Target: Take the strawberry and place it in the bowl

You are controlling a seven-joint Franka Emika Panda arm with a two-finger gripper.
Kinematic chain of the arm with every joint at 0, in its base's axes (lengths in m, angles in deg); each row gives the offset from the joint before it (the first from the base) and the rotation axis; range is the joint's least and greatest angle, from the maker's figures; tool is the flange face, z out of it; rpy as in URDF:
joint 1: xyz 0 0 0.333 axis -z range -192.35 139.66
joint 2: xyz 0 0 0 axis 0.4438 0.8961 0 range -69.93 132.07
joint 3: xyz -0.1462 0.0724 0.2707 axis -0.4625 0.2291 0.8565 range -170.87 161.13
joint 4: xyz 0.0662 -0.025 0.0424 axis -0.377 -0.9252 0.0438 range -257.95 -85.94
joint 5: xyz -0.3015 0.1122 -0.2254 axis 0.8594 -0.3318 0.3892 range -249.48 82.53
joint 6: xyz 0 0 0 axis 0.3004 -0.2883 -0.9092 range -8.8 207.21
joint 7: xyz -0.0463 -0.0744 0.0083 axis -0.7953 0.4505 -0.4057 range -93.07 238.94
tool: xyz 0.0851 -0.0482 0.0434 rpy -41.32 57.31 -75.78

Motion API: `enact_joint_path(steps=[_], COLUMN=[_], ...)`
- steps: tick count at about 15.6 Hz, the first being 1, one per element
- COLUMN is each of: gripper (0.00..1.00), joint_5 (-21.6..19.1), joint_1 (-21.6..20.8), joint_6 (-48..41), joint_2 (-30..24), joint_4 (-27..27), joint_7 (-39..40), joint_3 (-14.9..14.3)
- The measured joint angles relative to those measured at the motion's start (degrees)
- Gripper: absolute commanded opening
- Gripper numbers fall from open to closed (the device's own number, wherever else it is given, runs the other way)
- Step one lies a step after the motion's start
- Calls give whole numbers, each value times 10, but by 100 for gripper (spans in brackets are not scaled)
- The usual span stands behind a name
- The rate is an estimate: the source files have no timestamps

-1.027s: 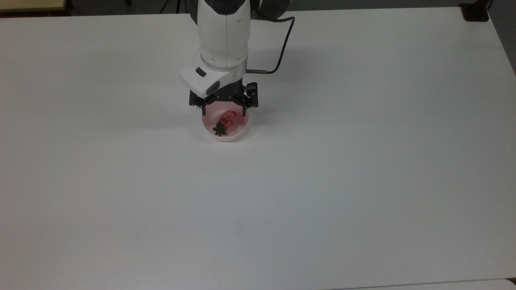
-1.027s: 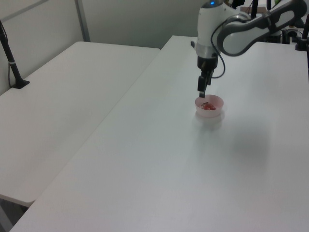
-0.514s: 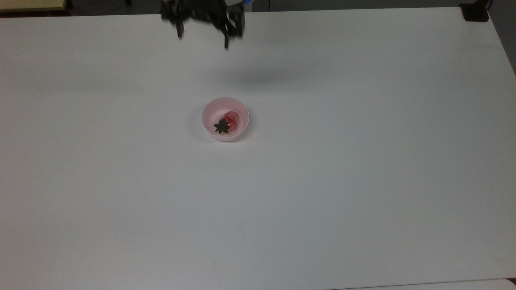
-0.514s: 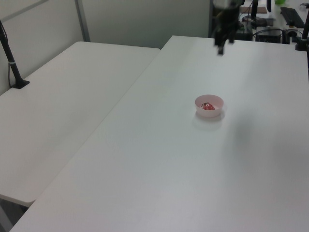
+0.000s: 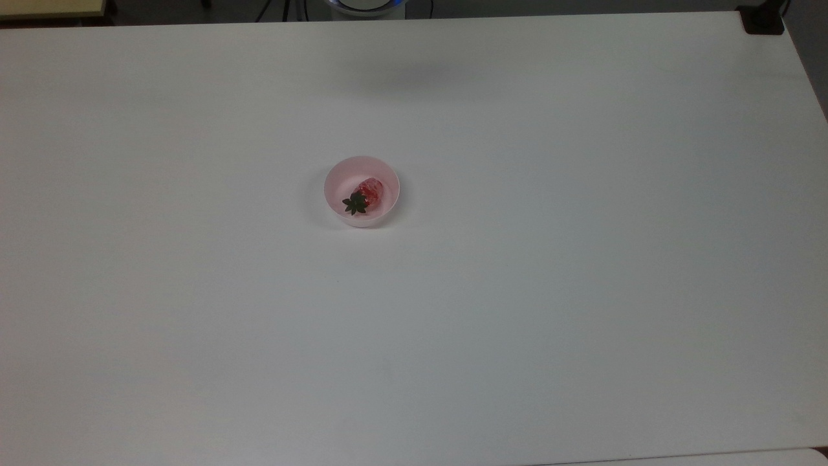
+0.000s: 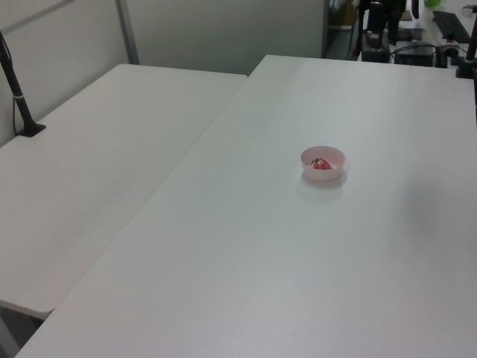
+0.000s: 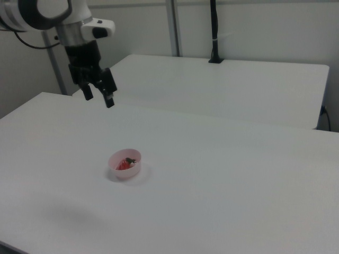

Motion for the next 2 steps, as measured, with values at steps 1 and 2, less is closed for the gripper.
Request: enact_joint_path(steps=[1,2], gripper=[100,100], joint_5=[0,0], joint_1=[4,9], joint_6=[14,24], joint_2=[6,13], joint_4=[-1,-1], joint_7=[22,42], joint_3=[0,0])
